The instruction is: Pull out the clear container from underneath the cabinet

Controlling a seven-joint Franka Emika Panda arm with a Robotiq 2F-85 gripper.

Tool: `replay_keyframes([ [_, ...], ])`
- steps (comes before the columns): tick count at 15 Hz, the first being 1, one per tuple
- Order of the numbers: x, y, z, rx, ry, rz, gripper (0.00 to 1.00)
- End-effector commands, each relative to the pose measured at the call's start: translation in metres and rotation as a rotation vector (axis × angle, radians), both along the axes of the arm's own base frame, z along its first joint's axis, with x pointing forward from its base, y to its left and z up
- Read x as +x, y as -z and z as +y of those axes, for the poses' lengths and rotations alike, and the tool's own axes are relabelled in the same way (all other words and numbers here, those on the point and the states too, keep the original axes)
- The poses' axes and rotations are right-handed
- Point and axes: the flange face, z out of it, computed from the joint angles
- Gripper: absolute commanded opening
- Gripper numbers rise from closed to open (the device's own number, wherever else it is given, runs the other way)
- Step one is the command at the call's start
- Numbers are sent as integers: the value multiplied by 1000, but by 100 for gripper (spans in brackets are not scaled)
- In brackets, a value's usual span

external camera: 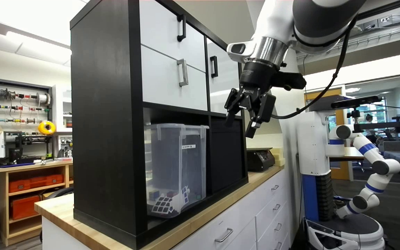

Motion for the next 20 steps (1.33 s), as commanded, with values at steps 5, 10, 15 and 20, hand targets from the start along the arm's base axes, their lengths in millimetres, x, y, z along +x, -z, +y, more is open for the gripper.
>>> replay_keyframes([
  [5,49,-20,0,-43,-106,-128,100],
  [10,76,-35,-4,-67,-132,-203,100],
  [15,97,-37,-6,-71,-154,-256,100],
  [20,114,-31,-5,-70,-184,-317,100],
])
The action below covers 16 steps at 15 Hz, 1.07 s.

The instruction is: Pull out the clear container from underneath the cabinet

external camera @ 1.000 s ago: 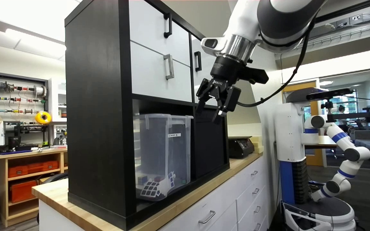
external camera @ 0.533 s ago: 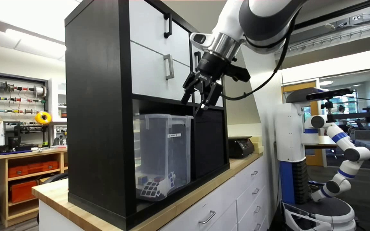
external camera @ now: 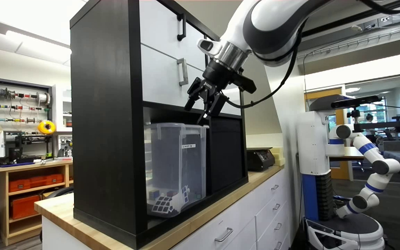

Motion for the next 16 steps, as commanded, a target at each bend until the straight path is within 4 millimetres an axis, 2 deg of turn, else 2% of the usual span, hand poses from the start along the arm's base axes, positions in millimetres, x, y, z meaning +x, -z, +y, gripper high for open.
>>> replay_keyframes([
  [1,14,0,0,-6,-43,-70,100],
  [7,21,9,7,-41,-123,-168,100],
  [16,34,38,15,-38,-169,-158,100],
])
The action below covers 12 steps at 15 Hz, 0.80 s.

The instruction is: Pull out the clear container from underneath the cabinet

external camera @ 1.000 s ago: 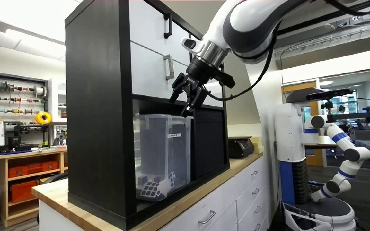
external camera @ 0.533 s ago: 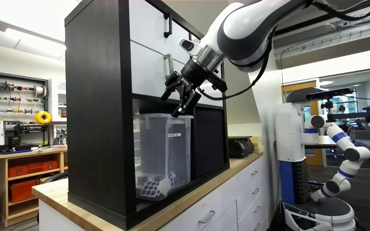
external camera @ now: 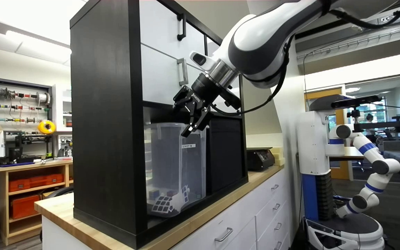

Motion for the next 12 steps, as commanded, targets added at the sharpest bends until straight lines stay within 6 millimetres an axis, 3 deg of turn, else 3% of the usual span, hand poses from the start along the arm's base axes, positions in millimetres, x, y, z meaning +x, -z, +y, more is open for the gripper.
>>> replay_keyframes([
  [1,9,2,2,-10,-33,-37,100],
  [11,29,15,8,-61,-84,-61,100],
  [12,31,17,6,-67,-85,-63,84],
])
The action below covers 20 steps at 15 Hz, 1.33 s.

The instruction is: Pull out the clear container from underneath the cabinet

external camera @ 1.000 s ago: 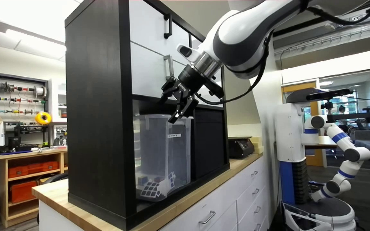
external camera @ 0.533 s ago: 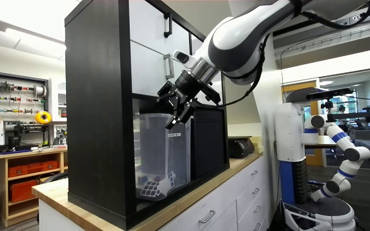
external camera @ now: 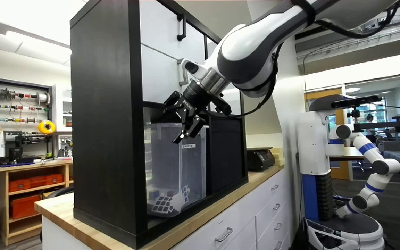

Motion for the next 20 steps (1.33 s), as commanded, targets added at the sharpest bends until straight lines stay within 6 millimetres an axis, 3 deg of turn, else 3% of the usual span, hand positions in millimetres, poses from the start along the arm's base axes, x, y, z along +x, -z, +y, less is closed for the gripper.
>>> replay_keyframes([
  [1,10,0,-8,-22,-11,-32,72],
  [11,8,-8,-20,-50,-19,-63,9],
  [20,-21,-22,-15,-38,-30,-26,8],
])
